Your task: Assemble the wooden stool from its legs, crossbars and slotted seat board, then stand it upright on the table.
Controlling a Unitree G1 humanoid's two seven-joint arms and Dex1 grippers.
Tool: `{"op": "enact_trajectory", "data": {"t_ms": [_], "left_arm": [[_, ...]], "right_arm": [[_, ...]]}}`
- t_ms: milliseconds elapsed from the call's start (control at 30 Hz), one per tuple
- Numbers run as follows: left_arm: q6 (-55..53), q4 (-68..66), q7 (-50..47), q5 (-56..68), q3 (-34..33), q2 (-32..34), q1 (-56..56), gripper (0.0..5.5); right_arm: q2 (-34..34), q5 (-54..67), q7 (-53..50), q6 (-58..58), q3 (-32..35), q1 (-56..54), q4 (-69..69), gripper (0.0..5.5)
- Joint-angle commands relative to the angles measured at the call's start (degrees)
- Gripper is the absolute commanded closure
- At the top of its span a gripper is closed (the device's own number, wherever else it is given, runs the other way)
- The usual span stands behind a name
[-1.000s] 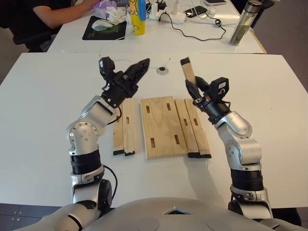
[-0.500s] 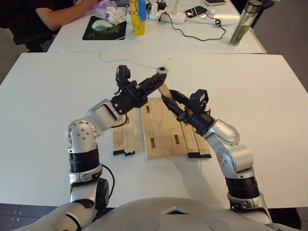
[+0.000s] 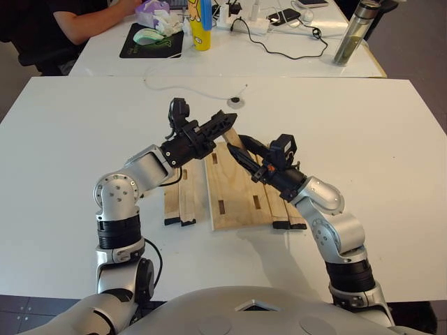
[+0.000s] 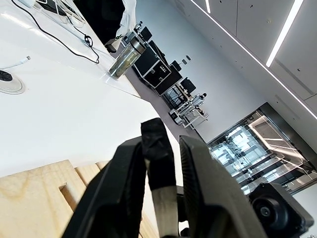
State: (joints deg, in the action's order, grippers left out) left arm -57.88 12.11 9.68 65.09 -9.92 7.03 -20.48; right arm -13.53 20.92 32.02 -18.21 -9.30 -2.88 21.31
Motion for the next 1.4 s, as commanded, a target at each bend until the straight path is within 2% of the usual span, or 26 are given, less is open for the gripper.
{"op": "enact_trajectory", "data": {"t_ms": [33, 167, 200, 267, 433, 733, 900, 1400], "left_arm": [[0.7, 0.3, 0.3, -0.1, -0.2, 0.3, -0.2, 4.97], [3.1, 0.2, 0.3, -3.0, 0.1, 0.7, -0.5, 5.02], [3.7, 0.2, 0.3, -3.6, 0.2, 0.7, -0.6, 5.04], [5.1, 0.9, 0.3, -6.1, 1.2, 1.1, -0.1, 5.07], [10.2, 5.0, -1.2, -12.3, 1.2, 2.1, 2.4, 5.07], [11.0, 22.6, -14.3, -16.9, -3.1, 2.2, 13.1, 5.07], [12.0, 23.7, -20.7, -17.1, -6.4, 0.5, 15.2, 5.07], [9.1, 23.1, -25.7, -16.7, -5.0, -2.1, 21.4, 5.07]], "right_arm": [[0.2, -2.0, -1.6, 1.1, 0.4, -1.1, -2.3, 4.18], [0.7, -3.5, -3.1, 1.1, 0.4, -0.4, -2.7, 4.18], [0.8, -4.0, -3.6, 1.1, 0.5, -0.2, -2.8, 3.81], [1.2, -3.6, -4.3, -0.3, 0.8, 0.1, -3.0, 3.54], [-0.7, -5.5, -6.3, -0.5, 2.8, 1.8, -5.6, 3.53], [-1.1, -8.4, -11.6, 2.1, 8.7, 4.9, -10.3, 3.53], [0.3, -9.6, -13.9, 2.8, 8.7, 6.1, -9.6, 3.53], [1.3, -9.1, -15.4, 2.0, 10.0, 3.8, -11.4, 3.53]]}}
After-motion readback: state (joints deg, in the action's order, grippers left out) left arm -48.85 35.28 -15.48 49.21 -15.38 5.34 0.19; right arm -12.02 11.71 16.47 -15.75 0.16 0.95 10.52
